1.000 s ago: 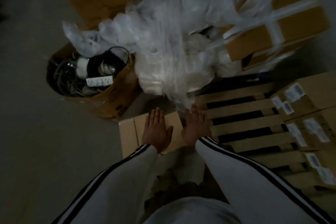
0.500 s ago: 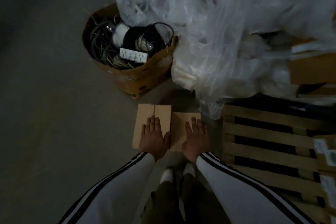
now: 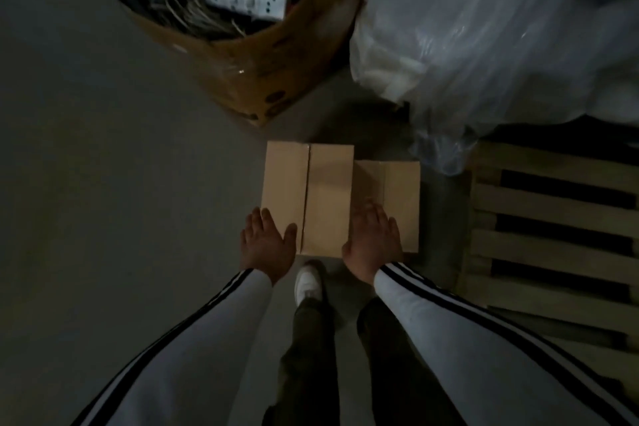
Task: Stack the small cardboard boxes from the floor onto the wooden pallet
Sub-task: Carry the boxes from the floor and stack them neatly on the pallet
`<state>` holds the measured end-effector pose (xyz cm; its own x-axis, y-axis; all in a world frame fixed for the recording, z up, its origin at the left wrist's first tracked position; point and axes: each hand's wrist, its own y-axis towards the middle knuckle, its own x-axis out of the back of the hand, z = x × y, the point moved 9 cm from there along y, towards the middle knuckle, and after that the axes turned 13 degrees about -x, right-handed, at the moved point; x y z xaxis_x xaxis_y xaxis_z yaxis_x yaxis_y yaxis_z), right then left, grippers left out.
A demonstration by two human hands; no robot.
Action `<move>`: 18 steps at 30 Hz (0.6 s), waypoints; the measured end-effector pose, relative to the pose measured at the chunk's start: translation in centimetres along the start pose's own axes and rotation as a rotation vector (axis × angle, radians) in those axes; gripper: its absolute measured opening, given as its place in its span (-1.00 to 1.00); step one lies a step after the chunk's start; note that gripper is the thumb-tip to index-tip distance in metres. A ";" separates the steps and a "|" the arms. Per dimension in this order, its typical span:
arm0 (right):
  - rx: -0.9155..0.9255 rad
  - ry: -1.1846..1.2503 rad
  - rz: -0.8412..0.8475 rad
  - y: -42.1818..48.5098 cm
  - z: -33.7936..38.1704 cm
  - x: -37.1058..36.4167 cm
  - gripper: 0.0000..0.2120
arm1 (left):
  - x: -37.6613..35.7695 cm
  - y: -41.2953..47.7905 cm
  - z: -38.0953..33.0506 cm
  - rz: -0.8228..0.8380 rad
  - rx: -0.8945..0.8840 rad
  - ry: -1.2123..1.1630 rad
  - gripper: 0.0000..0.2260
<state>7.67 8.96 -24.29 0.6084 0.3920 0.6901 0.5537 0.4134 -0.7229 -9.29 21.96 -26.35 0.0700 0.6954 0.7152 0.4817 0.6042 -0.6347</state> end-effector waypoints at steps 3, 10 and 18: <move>-0.084 0.039 0.075 2.4 0.2 -4.9 -0.25 | -3.2 2.4 3.7 0.056 0.065 -0.094 -0.29; -0.645 0.843 0.404 5.2 -1.5 -14.6 -0.30 | -9.0 5.7 9.2 0.115 0.224 -0.592 -0.35; -0.693 1.214 0.466 5.6 0.1 -16.0 -0.54 | -11.7 7.6 14.5 -0.027 0.383 -0.840 -0.11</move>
<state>1.00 5.05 -39.41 0.7040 -0.6822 0.1977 0.1213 -0.1588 -0.9798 -19.10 24.07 -43.78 -0.6658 0.6428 0.3789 0.1419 0.6076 -0.7815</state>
